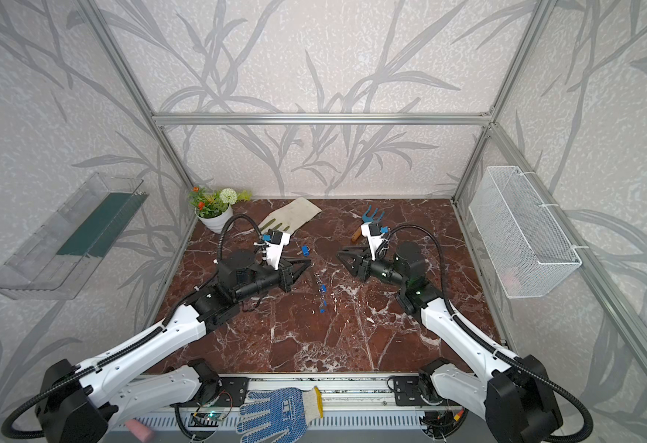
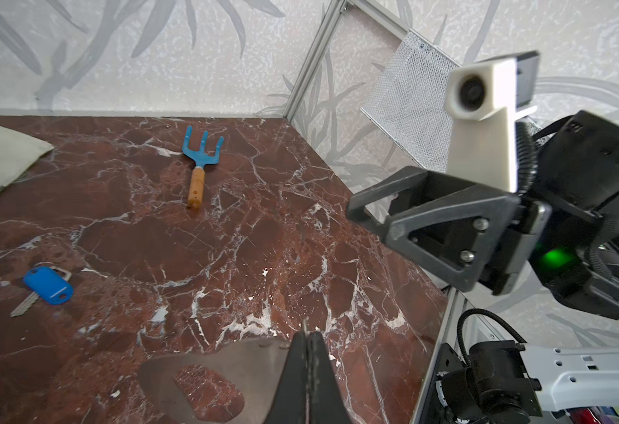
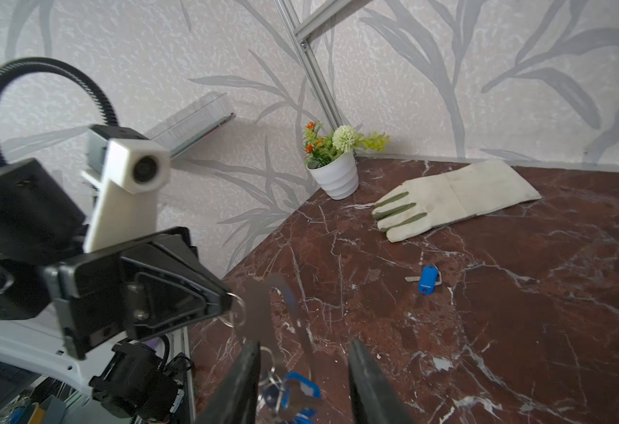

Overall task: Attach keys to a key ring
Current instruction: Pass the keyring, then pick up the key from the top-center of the table.

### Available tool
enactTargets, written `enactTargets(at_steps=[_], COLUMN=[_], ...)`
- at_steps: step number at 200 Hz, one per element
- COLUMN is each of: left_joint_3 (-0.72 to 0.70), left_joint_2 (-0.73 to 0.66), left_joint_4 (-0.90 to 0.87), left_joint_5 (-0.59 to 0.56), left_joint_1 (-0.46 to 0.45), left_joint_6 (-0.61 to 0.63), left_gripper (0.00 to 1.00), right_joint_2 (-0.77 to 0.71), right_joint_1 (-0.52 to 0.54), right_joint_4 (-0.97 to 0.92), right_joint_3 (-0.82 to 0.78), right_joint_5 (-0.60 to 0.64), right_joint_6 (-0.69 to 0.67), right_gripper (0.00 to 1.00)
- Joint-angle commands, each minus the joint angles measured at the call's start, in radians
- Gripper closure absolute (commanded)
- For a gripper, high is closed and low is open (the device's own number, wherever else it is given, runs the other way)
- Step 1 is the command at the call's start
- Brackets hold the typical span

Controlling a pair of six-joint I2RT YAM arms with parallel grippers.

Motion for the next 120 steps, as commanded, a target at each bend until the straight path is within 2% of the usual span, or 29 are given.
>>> enactTargets(at_steps=[1,49,94,120], left_joint_3=[0.043,0.086,0.117,0.118], left_joint_2=[-0.085,-0.203,-0.264,-0.303], left_joint_4=[-0.082,-0.263,-0.347,-0.361], left_joint_5=[-0.158,-0.361,-0.452,-0.461], left_joint_1=[-0.003,-0.002,-0.002,-0.002], left_joint_6=[0.026,0.048,0.07,0.078], left_gripper=[1.0,1.0,1.0,1.0], right_joint_2=[0.086,0.359,0.642,0.786], right_joint_1=[0.012,0.085,0.127,0.145], right_joint_4=[-0.045,-0.086,-0.164,-0.257], right_joint_3=[0.042,0.193,0.412,0.563], right_joint_5=[0.057,0.165,0.227,0.251], right_joint_6=[-0.055,-0.097,-0.118,-0.151], right_gripper=[0.59,0.6,0.61,0.61])
